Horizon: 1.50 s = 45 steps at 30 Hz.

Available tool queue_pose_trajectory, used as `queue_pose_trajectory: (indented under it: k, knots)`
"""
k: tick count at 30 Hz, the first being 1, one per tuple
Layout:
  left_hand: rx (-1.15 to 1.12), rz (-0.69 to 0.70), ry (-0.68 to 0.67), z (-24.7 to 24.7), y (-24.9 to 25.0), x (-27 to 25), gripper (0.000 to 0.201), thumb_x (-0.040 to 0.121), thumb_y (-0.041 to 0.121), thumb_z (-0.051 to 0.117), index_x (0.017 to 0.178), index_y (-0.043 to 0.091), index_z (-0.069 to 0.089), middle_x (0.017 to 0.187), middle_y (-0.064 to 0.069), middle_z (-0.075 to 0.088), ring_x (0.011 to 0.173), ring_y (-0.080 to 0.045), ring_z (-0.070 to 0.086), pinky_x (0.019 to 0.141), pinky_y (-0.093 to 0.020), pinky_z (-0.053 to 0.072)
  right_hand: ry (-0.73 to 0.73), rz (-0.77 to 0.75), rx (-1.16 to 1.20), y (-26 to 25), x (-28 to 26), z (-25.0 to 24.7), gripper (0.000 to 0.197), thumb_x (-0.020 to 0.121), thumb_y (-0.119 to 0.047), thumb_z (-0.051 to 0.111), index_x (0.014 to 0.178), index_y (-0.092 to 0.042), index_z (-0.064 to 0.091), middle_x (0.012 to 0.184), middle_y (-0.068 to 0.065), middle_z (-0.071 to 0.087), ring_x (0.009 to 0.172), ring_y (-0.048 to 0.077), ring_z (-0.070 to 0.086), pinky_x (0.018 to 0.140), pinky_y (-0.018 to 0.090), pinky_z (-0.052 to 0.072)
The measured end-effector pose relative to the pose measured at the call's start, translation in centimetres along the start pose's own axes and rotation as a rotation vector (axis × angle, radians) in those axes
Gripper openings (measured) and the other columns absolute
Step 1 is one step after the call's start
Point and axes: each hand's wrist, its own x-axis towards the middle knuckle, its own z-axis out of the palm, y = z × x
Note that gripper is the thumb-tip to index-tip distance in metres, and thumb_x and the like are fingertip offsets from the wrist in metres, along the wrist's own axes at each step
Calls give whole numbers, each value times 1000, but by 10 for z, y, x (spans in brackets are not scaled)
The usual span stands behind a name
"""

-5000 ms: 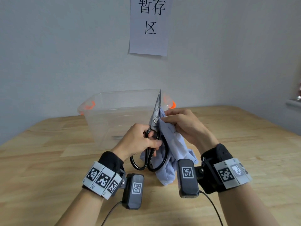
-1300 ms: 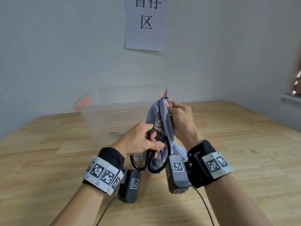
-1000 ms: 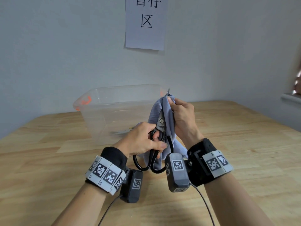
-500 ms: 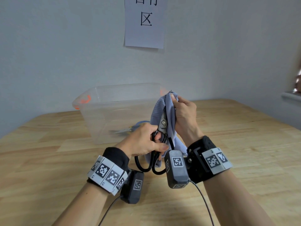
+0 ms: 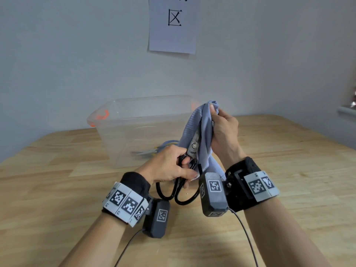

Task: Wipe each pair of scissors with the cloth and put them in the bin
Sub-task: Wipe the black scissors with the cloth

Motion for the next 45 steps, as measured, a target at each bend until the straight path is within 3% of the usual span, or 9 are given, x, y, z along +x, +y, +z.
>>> queue_pose_trajectory:
  k: [6, 15, 19, 22, 26, 30, 37, 42, 45]
  knots:
    - [0, -17, 21, -2, 3, -3, 42, 84, -2, 75, 74, 12, 37, 58, -9, 57, 57, -25, 69, 62, -36, 51, 83, 18, 20, -8, 9, -9, 20, 97, -11, 62, 79, -7, 67, 70, 7, 64, 65, 18, 62, 68, 29, 54]
    - [-8, -27, 57, -12, 2, -8, 44, 83, -4, 74, 70, 13, 36, 56, -3, 58, 62, -31, 69, 65, -38, 56, 104, 28, 92, -9, 17, -15, 9, 98, -10, 59, 101, -5, 66, 84, 11, 68, 78, 24, 65, 79, 37, 54]
    - [-48, -2, 145, -15, 3, -8, 42, 83, -6, 74, 70, 13, 38, 61, -13, 56, 59, -25, 70, 63, -36, 57, 127, 23, -58, 0, 17, -18, 32, 91, -12, 69, 118, 2, 62, 93, 14, 70, 80, 17, 68, 78, 30, 56]
    - [-76, -7, 155, -15, 5, -9, 41, 83, -7, 73, 70, 11, 38, 67, -21, 55, 58, -23, 69, 65, -42, 57, 74, -3, -318, 2, 14, -12, 24, 88, -10, 73, 108, -6, 61, 76, 3, 63, 53, -1, 58, 56, 16, 48]
    - [-86, -15, 164, -15, 4, -8, 42, 83, -8, 73, 70, 11, 38, 61, -15, 56, 56, -23, 69, 59, -35, 57, -114, 131, -297, 0, 10, -6, 24, 75, -11, 78, 94, -6, 64, 77, 6, 66, 70, 16, 61, 68, 30, 49]
    - [-111, -47, 168, -16, 1, -7, 41, 83, -8, 72, 69, 11, 38, 54, -5, 57, 58, -27, 68, 60, -38, 55, -198, 255, -166, -6, 11, -6, 21, 75, 4, 65, 93, -6, 70, 90, 11, 65, 78, 26, 55, 70, 30, 46]
    - [-127, -77, 183, -14, 3, -6, 42, 84, -10, 69, 70, 12, 37, 49, 2, 54, 58, -28, 65, 60, -38, 56, -455, 336, 20, -13, 8, -13, 28, 87, -1, 56, 114, -5, 66, 97, 10, 70, 88, 21, 67, 92, 32, 52]
    - [-119, -62, 147, -12, 5, -8, 42, 84, -10, 70, 69, 11, 37, 56, -9, 51, 54, -21, 66, 54, -30, 54, -431, 254, -71, -3, 6, -11, 25, 83, -4, 66, 108, -7, 69, 92, 8, 72, 77, 17, 70, 75, 27, 58]
    - [-83, -40, 117, -11, 5, -7, 42, 84, -8, 71, 69, 11, 37, 64, -21, 54, 54, -18, 66, 55, -28, 53, -420, 199, -170, 2, 4, -11, 17, 83, -14, 71, 98, -8, 70, 93, 7, 70, 76, 16, 68, 77, 28, 56]
